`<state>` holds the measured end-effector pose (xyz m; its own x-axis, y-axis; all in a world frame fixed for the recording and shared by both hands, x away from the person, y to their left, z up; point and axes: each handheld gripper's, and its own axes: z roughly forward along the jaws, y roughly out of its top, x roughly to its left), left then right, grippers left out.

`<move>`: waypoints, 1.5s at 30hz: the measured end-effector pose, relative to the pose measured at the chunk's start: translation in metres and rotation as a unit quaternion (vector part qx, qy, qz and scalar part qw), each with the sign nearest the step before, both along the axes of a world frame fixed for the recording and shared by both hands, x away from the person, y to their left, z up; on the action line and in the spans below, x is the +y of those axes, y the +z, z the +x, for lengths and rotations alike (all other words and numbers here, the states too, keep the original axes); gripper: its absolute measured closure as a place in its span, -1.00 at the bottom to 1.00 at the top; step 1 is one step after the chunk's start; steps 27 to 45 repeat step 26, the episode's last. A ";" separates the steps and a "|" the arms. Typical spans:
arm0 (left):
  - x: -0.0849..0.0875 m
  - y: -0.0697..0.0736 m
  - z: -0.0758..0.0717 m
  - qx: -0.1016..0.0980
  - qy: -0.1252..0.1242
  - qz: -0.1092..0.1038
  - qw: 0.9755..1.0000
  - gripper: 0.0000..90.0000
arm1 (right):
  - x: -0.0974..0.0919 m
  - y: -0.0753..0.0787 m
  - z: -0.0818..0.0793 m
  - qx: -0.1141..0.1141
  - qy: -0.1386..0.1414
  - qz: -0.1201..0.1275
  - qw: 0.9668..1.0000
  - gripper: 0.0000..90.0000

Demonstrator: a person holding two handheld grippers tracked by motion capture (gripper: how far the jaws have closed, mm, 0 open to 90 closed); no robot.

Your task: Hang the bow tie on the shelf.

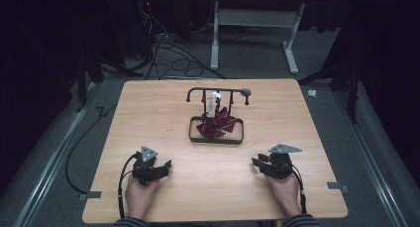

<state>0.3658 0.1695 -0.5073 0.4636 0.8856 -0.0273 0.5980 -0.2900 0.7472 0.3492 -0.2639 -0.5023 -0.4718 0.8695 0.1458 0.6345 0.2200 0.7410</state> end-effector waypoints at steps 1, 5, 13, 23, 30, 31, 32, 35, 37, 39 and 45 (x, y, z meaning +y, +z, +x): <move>0.000 0.000 0.000 -0.001 0.000 0.000 1.000 -0.30 | 0.001 0.000 0.000 -0.001 -0.001 -0.004 1.000 0.41; 0.000 0.000 0.000 0.000 0.001 0.000 1.000 -0.30 | 0.005 0.000 -0.002 -0.010 0.003 -0.023 1.000 0.36; 0.001 0.000 0.000 0.002 0.001 -0.002 1.000 -0.30 | 0.013 0.000 -0.001 -0.023 0.004 -0.058 0.998 0.24; 0.001 0.000 0.000 0.002 0.002 -0.004 1.000 -0.30 | 0.017 0.000 -0.001 -0.028 0.004 -0.076 0.997 0.15; 0.001 0.000 0.000 0.002 0.002 -0.003 1.000 -0.30 | 0.017 0.000 -0.001 -0.028 0.004 -0.075 0.997 0.15; 0.001 0.000 0.000 0.002 0.002 -0.003 1.000 -0.30 | 0.017 0.000 -0.001 -0.028 0.004 -0.075 0.997 0.15; 0.001 0.000 0.000 0.002 0.002 -0.003 1.000 -0.30 | 0.017 0.000 -0.001 -0.028 0.004 -0.075 0.997 0.15; 0.001 0.000 0.000 0.002 0.002 -0.003 1.000 -0.30 | 0.017 0.000 -0.001 -0.028 0.004 -0.075 0.997 0.15; 0.001 0.000 0.000 0.002 0.002 -0.003 1.000 -0.30 | 0.017 0.000 -0.001 -0.028 0.004 -0.075 0.997 0.15; 0.001 0.000 0.000 0.002 0.002 -0.003 1.000 -0.30 | 0.017 0.000 -0.001 -0.028 0.004 -0.075 0.997 0.15; 0.001 0.000 0.000 0.002 0.002 -0.003 1.000 -0.30 | 0.017 0.000 -0.001 -0.028 0.004 -0.075 0.997 0.15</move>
